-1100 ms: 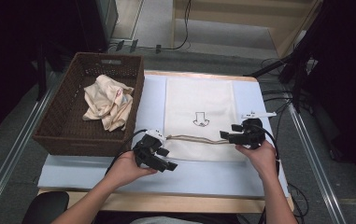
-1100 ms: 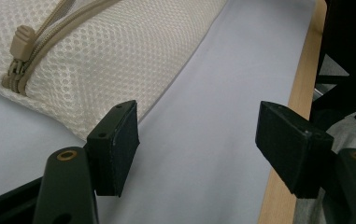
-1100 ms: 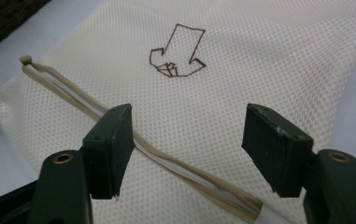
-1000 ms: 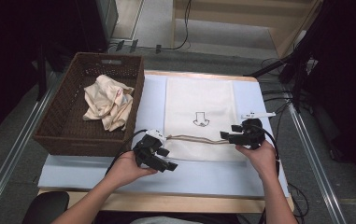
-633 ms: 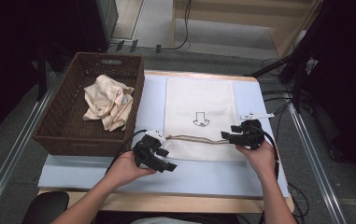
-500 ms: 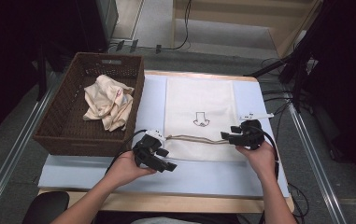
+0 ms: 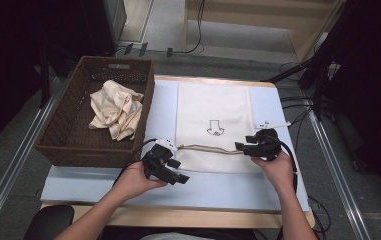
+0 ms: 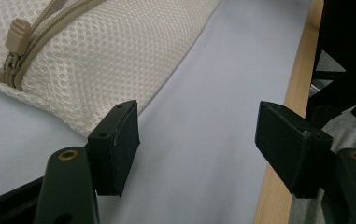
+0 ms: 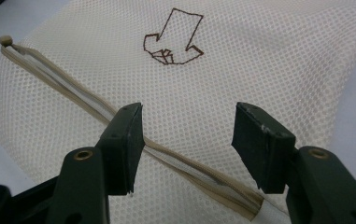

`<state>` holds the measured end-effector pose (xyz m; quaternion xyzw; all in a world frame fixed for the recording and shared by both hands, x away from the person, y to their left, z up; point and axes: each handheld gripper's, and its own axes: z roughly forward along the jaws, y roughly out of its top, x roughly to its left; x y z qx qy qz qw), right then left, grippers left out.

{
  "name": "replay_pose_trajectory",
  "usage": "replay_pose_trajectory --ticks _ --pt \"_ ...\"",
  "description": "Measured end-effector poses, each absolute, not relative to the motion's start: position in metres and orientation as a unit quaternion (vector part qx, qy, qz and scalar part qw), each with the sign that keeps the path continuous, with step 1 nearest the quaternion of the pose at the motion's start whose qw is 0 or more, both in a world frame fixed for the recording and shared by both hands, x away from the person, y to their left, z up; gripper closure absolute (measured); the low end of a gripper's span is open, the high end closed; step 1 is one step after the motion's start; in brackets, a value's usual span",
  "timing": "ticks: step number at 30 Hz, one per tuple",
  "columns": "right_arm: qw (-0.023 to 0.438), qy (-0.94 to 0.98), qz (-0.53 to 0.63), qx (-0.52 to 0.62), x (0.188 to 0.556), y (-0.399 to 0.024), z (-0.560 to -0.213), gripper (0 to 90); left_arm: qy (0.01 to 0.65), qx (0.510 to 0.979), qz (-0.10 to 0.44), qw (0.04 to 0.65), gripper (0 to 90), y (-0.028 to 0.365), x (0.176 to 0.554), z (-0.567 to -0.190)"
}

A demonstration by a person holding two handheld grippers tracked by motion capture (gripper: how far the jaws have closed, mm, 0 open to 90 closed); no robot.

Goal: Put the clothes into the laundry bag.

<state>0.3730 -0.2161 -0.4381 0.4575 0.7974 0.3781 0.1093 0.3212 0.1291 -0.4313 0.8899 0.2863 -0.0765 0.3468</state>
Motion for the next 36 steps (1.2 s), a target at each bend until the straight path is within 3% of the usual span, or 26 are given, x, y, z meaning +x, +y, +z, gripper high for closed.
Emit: replay_pose_trajectory --ticks 36 --pt "0.103 0.804 0.377 0.448 0.378 -0.208 -0.436 42.3 0.282 0.893 -0.079 0.342 29.9 0.139 0.308 -0.4"
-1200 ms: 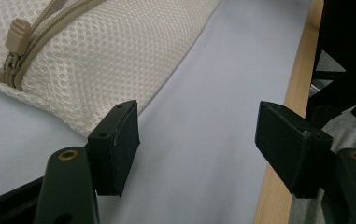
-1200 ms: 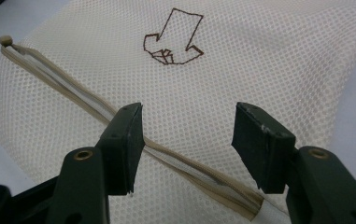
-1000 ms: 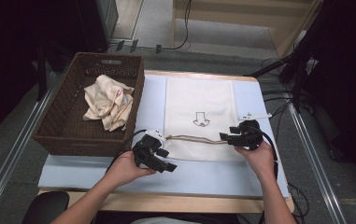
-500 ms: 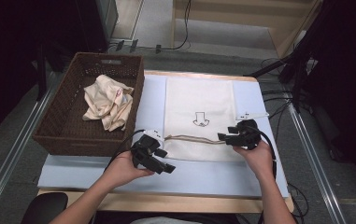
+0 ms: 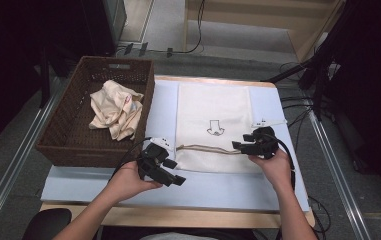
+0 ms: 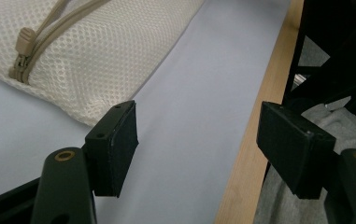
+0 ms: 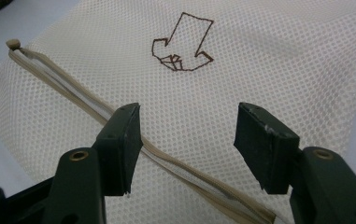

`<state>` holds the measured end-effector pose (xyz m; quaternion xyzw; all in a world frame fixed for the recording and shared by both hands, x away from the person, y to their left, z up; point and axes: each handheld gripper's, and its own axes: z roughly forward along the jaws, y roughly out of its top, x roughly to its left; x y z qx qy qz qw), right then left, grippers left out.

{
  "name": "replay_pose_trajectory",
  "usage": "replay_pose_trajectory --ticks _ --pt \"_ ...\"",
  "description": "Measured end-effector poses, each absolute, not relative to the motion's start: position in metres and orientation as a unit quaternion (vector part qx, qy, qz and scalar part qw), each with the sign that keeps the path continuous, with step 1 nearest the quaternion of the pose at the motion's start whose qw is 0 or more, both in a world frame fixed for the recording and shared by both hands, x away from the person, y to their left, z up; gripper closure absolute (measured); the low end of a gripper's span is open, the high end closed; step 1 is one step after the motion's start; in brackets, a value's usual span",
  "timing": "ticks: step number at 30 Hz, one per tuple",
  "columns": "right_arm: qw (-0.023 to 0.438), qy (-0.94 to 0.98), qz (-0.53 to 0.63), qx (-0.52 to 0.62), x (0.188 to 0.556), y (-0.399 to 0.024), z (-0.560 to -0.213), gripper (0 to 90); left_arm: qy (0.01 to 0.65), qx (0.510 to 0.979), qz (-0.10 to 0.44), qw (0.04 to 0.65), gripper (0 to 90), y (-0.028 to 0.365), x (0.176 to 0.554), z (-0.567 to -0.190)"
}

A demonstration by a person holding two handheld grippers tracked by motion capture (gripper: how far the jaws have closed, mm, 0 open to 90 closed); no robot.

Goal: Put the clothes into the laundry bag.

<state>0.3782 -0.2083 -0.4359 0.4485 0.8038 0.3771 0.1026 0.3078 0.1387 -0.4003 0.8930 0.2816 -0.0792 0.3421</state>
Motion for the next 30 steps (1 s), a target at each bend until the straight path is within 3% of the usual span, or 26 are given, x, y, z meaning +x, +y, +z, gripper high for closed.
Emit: replay_pose_trajectory --ticks 30 --pt "0.098 0.81 0.376 0.438 0.384 -0.199 -0.435 42.5 0.302 0.891 -0.061 0.332 28.4 0.17 0.303 -0.348"
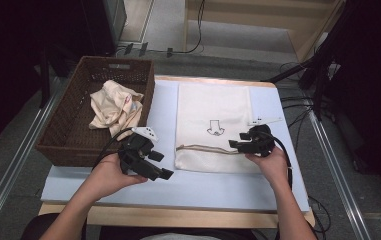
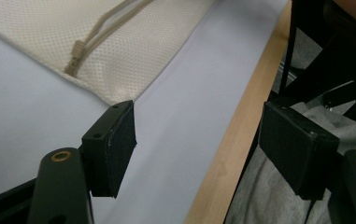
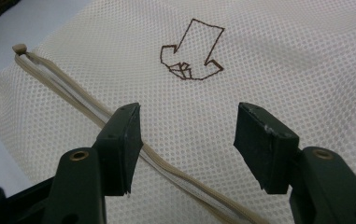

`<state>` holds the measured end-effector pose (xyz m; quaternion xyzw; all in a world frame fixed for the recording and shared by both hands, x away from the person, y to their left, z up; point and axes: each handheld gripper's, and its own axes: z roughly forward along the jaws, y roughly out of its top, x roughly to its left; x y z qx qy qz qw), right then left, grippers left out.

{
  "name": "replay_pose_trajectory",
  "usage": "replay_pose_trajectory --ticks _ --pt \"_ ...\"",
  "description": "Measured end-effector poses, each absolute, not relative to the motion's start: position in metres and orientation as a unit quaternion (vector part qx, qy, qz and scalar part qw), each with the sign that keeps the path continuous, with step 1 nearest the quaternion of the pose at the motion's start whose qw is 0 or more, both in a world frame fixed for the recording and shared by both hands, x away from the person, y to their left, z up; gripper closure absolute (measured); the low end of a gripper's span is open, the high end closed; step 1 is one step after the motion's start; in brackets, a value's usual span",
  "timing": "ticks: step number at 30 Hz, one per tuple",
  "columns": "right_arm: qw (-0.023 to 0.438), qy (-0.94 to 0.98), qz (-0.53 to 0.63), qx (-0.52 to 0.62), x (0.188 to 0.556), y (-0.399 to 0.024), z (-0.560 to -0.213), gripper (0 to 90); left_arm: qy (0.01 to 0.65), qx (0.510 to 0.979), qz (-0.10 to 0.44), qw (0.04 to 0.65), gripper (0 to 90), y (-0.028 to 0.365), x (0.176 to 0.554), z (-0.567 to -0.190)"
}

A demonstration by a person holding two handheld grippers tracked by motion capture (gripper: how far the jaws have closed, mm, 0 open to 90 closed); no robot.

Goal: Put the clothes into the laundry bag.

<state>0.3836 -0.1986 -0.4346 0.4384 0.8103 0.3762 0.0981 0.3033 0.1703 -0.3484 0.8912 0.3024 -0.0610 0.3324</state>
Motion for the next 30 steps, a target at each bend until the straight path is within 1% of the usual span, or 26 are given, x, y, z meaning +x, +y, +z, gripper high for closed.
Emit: replay_pose_trajectory --ticks 4,15,21,28,30 --pt "0.099 0.81 0.378 0.437 0.383 -0.197 -0.434 42.5 0.306 0.885 -0.057 0.346 28.4 0.175 0.306 -0.338" --pt "0.098 0.81 0.379 0.437 0.383 -0.198 -0.433 42.2 0.307 0.893 -0.027 0.329 29.1 0.176 0.326 -0.314" --pt "0.101 0.807 0.384 0.437 0.382 -0.199 -0.432 42.1 0.307 0.893 -0.023 0.327 29.0 0.178 0.334 -0.308" --pt "0.101 0.807 0.385 0.437 0.382 -0.199 -0.432 42.1 0.314 0.89 -0.031 0.328 29.0 0.185 0.35 -0.301" --pt "0.101 0.806 0.385 0.437 0.382 -0.199 -0.432 42.1 0.319 0.891 -0.019 0.324 29.0 0.188 0.358 -0.299"
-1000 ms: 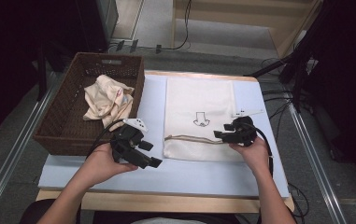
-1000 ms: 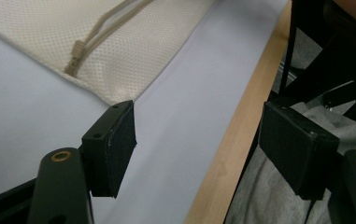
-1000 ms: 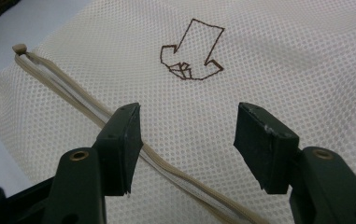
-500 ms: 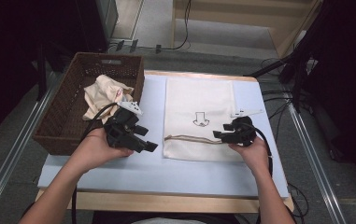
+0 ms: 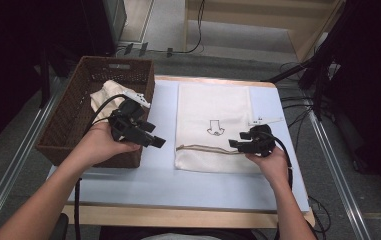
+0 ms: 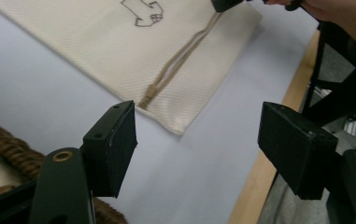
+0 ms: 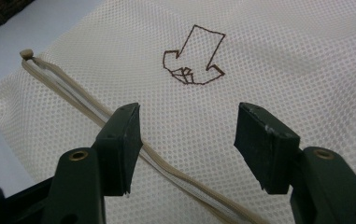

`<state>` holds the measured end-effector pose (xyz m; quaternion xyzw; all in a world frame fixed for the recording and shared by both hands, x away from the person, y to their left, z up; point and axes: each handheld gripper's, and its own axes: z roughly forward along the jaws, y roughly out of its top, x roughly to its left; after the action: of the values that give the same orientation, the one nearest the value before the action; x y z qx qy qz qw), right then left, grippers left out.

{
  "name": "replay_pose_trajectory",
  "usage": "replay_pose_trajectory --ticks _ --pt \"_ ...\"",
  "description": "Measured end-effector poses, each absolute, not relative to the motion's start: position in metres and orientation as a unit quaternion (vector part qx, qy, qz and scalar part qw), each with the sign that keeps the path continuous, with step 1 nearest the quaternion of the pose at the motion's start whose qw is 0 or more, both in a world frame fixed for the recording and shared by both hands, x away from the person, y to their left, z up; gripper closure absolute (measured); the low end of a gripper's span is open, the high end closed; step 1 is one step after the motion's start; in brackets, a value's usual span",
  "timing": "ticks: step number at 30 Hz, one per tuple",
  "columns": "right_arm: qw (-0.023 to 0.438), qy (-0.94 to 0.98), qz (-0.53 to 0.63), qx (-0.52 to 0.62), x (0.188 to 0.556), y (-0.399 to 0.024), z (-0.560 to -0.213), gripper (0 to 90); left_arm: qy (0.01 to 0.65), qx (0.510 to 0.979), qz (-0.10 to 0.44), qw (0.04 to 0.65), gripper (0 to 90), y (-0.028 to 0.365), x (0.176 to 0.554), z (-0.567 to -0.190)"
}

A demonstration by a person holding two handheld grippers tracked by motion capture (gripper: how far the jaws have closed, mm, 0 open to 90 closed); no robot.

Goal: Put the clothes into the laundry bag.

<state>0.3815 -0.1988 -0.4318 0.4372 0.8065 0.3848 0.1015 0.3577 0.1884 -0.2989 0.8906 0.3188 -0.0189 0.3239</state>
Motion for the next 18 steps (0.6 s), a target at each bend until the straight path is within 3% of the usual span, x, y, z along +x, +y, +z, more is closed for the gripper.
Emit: replay_pose_trajectory --ticks 18 --pt "0.102 0.806 0.385 0.437 0.381 -0.2 -0.432 42.2 0.369 0.875 0.016 0.312 28.9 0.229 0.398 -0.288"
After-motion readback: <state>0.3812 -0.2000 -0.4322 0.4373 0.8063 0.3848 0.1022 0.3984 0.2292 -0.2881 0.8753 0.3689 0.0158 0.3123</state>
